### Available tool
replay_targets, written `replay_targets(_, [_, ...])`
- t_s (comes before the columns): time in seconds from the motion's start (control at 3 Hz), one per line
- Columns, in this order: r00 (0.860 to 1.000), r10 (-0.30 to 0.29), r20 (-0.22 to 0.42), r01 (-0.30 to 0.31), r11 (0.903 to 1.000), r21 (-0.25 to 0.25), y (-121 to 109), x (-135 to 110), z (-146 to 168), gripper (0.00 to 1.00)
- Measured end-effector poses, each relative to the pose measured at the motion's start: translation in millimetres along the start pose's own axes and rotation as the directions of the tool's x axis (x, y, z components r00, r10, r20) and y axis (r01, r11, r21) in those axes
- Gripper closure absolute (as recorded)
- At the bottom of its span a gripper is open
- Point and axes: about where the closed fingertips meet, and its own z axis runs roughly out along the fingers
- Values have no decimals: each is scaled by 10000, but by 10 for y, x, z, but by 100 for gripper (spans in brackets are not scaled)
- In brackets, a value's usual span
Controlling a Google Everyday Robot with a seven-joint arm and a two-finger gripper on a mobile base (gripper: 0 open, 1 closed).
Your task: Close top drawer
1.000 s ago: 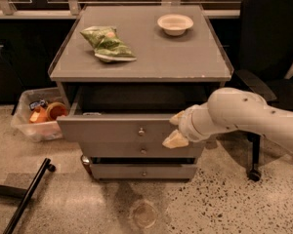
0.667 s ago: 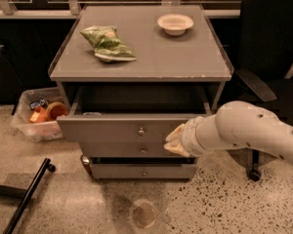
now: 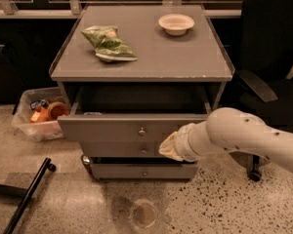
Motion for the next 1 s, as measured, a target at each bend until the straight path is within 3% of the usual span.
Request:
replay_targets(0.67, [9998,62,-172,-60,9999,138,-633,34,558,100])
replay_targets(1.0, [9995,-124,-305,133,9995,295,-950,-22,712,81])
